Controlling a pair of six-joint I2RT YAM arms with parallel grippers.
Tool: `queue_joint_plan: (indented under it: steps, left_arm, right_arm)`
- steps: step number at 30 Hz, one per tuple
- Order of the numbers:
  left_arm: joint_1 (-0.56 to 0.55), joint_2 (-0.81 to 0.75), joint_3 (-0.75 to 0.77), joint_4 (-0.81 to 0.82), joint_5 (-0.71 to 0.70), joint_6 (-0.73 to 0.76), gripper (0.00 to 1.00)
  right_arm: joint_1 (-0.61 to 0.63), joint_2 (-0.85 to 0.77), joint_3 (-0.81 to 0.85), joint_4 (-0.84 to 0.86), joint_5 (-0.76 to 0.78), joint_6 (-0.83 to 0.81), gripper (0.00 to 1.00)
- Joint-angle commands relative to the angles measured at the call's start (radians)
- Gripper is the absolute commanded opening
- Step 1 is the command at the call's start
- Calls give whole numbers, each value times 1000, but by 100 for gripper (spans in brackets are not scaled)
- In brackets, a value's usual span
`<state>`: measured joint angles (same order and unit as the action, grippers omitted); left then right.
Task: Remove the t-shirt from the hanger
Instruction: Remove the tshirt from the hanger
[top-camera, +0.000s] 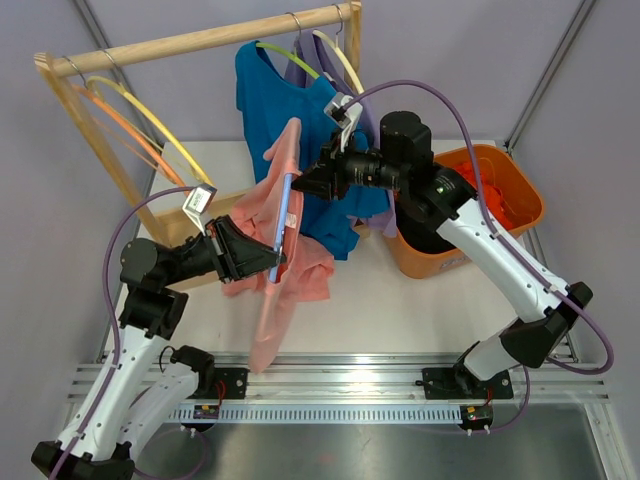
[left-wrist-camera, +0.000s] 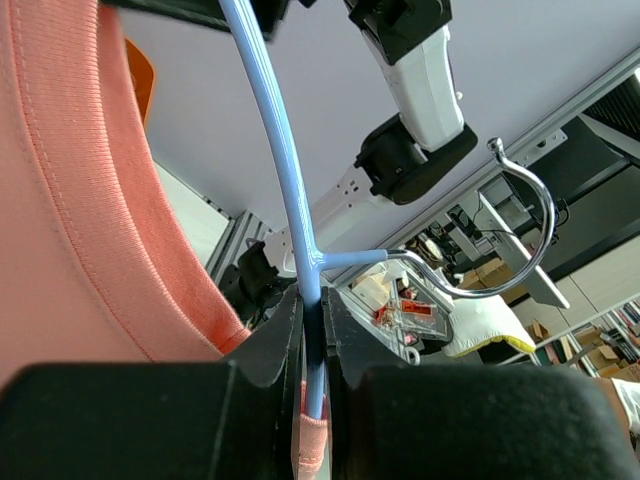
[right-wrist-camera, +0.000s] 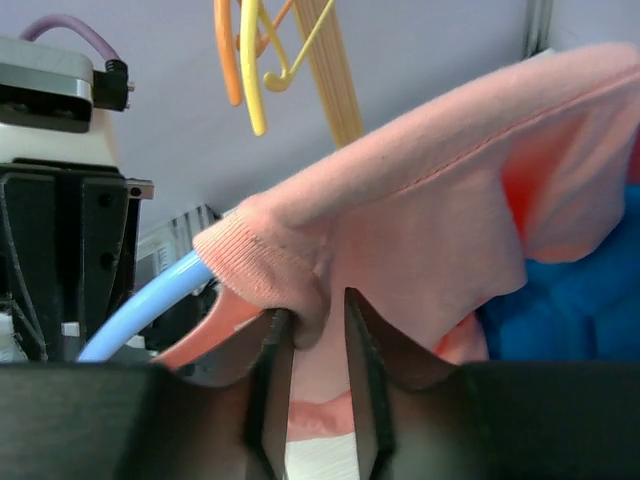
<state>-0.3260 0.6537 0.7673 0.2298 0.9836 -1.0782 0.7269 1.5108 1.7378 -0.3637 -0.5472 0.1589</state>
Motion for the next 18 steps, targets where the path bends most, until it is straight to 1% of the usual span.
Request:
queue_joint_plan:
  steps: [1, 3, 4, 5, 6, 7, 8, 11, 13, 15, 17, 18]
  left_arm:
    - [1, -22, 3, 154, 38, -15, 0]
    - [1, -26, -6, 169, 52, -14, 0]
    - [1, -29, -8, 169, 55, -8, 0]
    - [1, -34, -10, 161, 58, 4, 0]
    - [1, -45, -8, 119, 49, 24, 0]
    - [1, -48, -2, 99, 44, 78, 0]
    - [1, -54, -2, 88, 43, 99, 0]
    - [1, -65, -2, 57, -3, 199, 0]
    - [1, -46, 16, 30, -40, 267, 0]
    - [1, -19, 30, 52, -42, 293, 0]
    - [1, 27, 46, 83, -39, 299, 0]
    - [1, 44, 46, 151, -36, 288, 0]
  right_arm:
    - [6, 12, 74, 45, 64, 7, 29]
    - [6, 17, 110, 45, 73, -7, 5]
    - [6, 17, 126, 42, 82, -15, 0]
    - [6, 14, 140, 40, 92, -36, 0]
    - [6, 6, 164, 40, 99, -51, 0]
    - [6, 0, 172, 54, 99, -67, 0]
    - [6, -17, 178, 63, 96, -85, 0]
    - [6, -38, 204, 74, 40, -99, 0]
    - [6, -40, 216, 68, -35, -94, 0]
    - [17, -47, 210, 62, -104, -82, 0]
    - [49, -60, 191, 59, -140, -94, 0]
    - [58, -66, 181, 62, -161, -96, 0]
